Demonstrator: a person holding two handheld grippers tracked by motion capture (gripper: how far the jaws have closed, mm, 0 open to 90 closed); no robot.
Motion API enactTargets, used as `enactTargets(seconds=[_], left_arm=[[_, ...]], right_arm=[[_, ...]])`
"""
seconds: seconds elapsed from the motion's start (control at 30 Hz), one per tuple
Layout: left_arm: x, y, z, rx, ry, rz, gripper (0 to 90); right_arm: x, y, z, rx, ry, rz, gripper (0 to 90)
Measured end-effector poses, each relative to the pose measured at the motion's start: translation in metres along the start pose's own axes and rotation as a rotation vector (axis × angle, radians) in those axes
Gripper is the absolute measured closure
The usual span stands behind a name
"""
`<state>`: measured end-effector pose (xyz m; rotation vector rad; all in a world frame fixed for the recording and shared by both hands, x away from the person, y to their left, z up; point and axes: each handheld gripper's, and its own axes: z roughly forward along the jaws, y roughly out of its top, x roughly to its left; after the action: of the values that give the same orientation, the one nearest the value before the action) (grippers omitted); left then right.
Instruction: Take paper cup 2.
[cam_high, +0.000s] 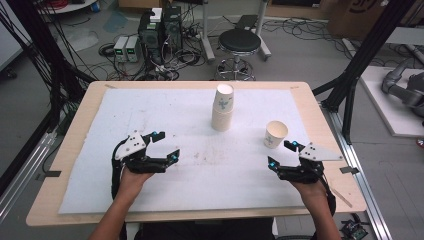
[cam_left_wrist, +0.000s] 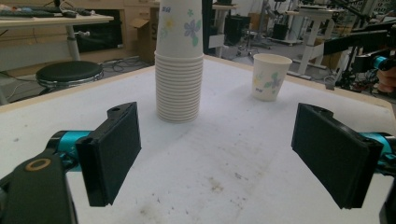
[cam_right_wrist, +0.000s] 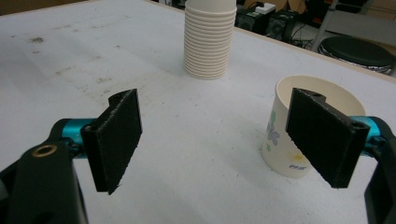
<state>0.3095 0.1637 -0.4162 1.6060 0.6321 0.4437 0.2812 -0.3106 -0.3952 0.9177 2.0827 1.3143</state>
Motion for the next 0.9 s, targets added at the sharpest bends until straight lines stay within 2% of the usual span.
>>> enactTargets(seconds=[0.07,0.3,0.43,0.67,0.77,0.9], left_arm=[[0.0,0.005,0.007,0.006,0.0,-0.024,15.5],[0.005,0.03,0.034,0.058,-0.007,-0.03,15.2],[0.009,0.045,0.048,0.061,-0.021,-0.025,15.2],[0.015,0.071,0.072,0.099,-0.03,-0.013,15.6],[0.018,0.079,0.083,0.11,-0.034,-0.022,15.7],[0.021,0.087,0.099,0.137,-0.037,-0.013,15.7]], right_arm=[[0.0,0.0,0.0,0.003,0.006,0.01,18.9],[0.0,0.002,0.001,0.0,0.024,0.003,19.0],[-0.001,0.002,0.001,-0.001,0.031,0.0,19.0],[-0.001,0.002,0.003,0.007,0.04,0.001,19.0],[-0.001,0.002,0.003,0.007,0.045,0.007,19.0],[-0.002,0.002,0.003,0.012,0.045,0.011,19.0]])
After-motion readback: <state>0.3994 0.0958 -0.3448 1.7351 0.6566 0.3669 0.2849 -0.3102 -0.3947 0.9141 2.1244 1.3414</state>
